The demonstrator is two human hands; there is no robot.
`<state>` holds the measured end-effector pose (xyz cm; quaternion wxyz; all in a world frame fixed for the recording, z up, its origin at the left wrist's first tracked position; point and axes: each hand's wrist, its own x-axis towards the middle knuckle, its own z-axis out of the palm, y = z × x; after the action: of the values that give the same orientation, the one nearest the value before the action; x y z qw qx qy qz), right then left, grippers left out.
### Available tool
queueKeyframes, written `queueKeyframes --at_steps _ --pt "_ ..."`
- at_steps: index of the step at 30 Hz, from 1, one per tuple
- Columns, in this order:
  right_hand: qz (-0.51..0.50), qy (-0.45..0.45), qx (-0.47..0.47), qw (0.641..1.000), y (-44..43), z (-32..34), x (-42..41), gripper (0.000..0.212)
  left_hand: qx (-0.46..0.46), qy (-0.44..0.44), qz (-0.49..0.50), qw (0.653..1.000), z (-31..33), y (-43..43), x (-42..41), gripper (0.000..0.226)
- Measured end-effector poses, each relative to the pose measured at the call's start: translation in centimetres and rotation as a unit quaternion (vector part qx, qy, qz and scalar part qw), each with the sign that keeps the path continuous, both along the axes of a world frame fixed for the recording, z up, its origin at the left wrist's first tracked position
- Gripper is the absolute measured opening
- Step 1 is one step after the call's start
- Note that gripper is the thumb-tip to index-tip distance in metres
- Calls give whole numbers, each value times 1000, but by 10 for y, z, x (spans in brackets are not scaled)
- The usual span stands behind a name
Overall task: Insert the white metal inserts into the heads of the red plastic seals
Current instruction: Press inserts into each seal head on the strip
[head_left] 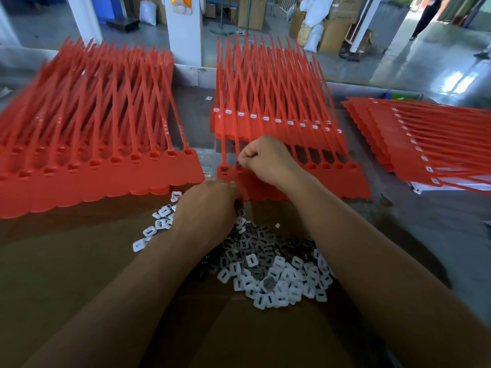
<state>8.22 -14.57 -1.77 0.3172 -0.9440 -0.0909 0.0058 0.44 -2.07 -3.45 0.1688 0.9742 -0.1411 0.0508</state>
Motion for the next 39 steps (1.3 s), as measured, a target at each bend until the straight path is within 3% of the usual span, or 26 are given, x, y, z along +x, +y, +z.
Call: queueKeyframes --at_steps 7,20,34,39 --pt "22 -9 -76 997 2 -4 3 24 19 -1 4 1000 -2 0 1 33" --pt "13 -20 -121 992 4 -11 9 17 15 6 0 1000 0 0 0 32" --pt "-7 -21 -111 994 7 -12 8 20 21 13 1 1000 -1 0 1 35" --pt "-36 -36 -52 997 8 -9 3 6 17 8 -2 1000 -2 0 1 33"
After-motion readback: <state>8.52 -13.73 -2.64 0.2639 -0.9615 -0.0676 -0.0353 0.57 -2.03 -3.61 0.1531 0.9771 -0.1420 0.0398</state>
